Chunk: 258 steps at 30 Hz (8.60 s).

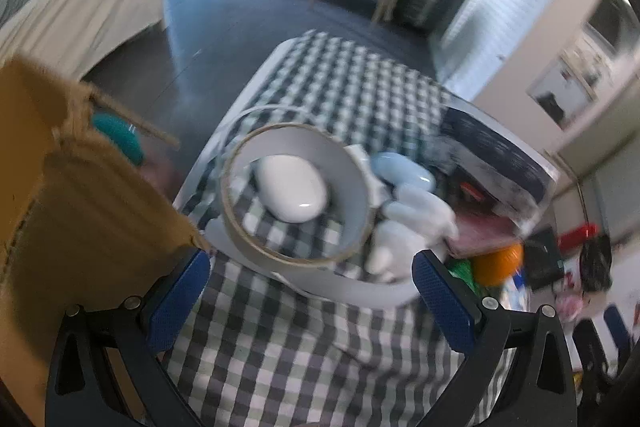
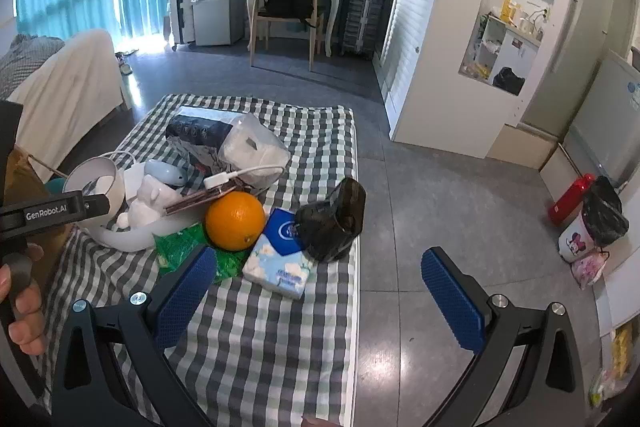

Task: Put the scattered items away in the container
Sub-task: 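Close the right gripper on the orange while the left gripper reaches the white tape roll, then lift the orange with the right gripper while the left gripper grasps the tape roll rim, then carry orange and tape roll over the cardboard box and open both grippers, then withdraw both grippers from the box back over the mattress, then grasp the Vinda tissue pack with the right gripper while the left grasps the white plush toy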

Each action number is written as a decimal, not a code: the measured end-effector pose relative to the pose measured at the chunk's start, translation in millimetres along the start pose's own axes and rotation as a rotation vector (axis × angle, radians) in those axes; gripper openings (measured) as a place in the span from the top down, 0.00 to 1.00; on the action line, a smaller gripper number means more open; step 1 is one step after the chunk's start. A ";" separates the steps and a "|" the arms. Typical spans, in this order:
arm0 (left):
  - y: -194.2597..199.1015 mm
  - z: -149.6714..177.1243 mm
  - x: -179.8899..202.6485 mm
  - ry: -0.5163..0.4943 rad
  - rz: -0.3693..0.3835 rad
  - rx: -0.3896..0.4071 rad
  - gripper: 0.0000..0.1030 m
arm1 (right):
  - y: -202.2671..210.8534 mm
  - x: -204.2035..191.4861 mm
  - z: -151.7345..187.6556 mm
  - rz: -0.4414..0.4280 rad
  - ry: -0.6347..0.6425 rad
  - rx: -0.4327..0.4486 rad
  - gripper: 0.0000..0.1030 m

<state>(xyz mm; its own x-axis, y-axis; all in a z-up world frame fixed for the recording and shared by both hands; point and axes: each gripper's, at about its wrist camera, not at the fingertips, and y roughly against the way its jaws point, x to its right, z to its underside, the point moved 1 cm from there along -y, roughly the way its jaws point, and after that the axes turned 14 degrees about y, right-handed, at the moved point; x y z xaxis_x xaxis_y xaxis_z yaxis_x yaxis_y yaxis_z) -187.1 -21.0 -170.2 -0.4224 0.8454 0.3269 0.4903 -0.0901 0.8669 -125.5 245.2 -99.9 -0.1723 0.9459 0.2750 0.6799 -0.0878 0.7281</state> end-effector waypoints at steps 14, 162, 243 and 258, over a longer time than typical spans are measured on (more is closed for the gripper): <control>-3.5 4.1 11.8 -0.049 0.046 0.058 0.00 | -14.6 -1.0 -3.7 0.022 -0.009 -0.029 0.00; 266.9 -18.5 -196.3 -0.003 0.032 0.342 0.96 | 164.2 -249.8 -95.5 -0.522 0.444 0.207 0.45; 55.7 56.5 61.5 -0.387 -0.023 0.197 0.00 | -67.3 -17.0 3.0 -0.190 0.048 -0.215 0.00; 29.3 52.1 48.3 -0.379 0.021 0.166 0.00 | -93.1 -19.7 7.5 -0.224 -0.011 -0.251 0.17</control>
<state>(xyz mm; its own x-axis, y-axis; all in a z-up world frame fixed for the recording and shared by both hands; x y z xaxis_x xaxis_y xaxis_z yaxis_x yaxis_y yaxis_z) -153.4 44.7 -148.6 -0.1161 0.9810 0.1552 0.6249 -0.0493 0.7791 -180.1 237.1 -177.8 -0.2894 0.9534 0.0848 0.4293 0.0501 0.9018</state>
